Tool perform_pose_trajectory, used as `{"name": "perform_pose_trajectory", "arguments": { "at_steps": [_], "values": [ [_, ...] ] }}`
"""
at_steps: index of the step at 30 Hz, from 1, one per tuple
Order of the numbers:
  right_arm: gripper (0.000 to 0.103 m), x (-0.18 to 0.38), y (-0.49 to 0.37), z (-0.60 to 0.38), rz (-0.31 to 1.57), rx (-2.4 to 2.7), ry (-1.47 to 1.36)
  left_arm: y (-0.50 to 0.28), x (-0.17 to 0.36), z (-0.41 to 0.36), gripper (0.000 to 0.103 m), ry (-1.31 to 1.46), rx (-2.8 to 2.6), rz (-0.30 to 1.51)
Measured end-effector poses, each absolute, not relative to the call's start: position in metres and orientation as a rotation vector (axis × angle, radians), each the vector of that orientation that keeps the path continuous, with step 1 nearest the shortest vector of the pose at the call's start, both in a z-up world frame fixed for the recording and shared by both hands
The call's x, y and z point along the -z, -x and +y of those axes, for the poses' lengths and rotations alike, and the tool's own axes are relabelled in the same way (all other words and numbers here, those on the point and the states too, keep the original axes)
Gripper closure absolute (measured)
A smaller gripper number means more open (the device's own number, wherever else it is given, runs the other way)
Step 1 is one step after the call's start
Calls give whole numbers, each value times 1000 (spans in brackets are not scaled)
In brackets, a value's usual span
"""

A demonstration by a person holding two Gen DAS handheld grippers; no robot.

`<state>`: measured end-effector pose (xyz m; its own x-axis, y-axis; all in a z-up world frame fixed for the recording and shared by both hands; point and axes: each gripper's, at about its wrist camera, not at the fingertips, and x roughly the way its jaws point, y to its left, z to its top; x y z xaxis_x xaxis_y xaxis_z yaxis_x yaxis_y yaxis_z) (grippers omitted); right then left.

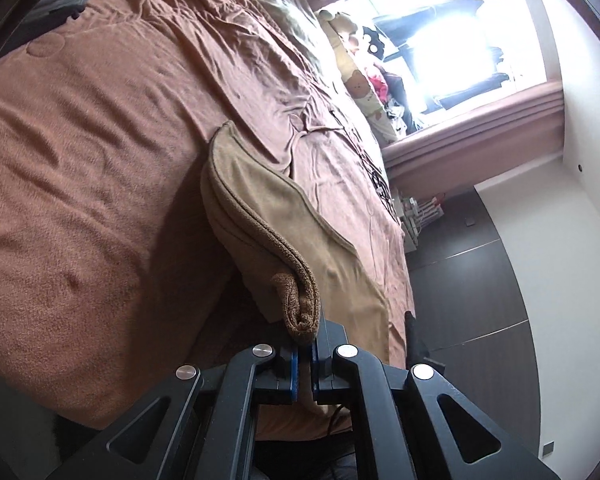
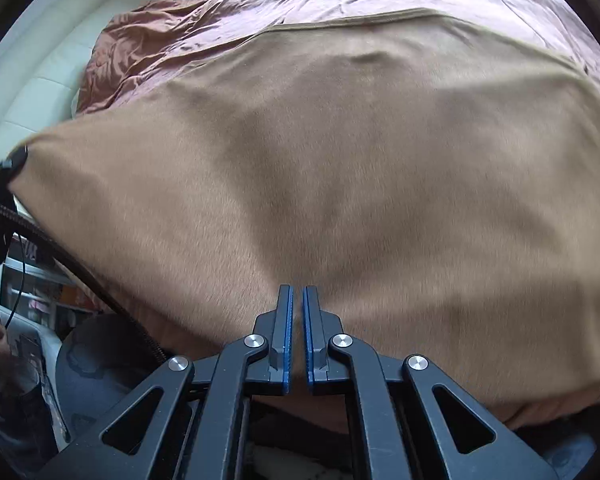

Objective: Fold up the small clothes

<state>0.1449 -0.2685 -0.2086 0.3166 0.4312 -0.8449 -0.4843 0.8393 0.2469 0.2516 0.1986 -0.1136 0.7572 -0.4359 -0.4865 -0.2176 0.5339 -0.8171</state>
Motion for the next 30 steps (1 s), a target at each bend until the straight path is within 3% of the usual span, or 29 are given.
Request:
{"name": "perform_pose_trajectory", "arguments": {
  "at_steps": [5, 17, 19, 21, 30],
  "values": [
    [101, 209, -132, -285, 1106, -633, 23, -273, 91, 182, 100, 974, 188, 728],
    [98, 140, -119, -370, 930, -647, -100, -316, 37, 115, 100, 840, 307, 739],
    [81, 132, -115, -381, 907, -640, -97, -325, 30, 102, 99, 819, 330, 743],
    [34, 125, -107, -394, 875, -637, -105, -332, 24, 89, 99, 804, 350, 750],
    [32, 109, -79, -439, 779, -630, -124, -360, 10, 24, 99, 721, 444, 796]
  ]
}}
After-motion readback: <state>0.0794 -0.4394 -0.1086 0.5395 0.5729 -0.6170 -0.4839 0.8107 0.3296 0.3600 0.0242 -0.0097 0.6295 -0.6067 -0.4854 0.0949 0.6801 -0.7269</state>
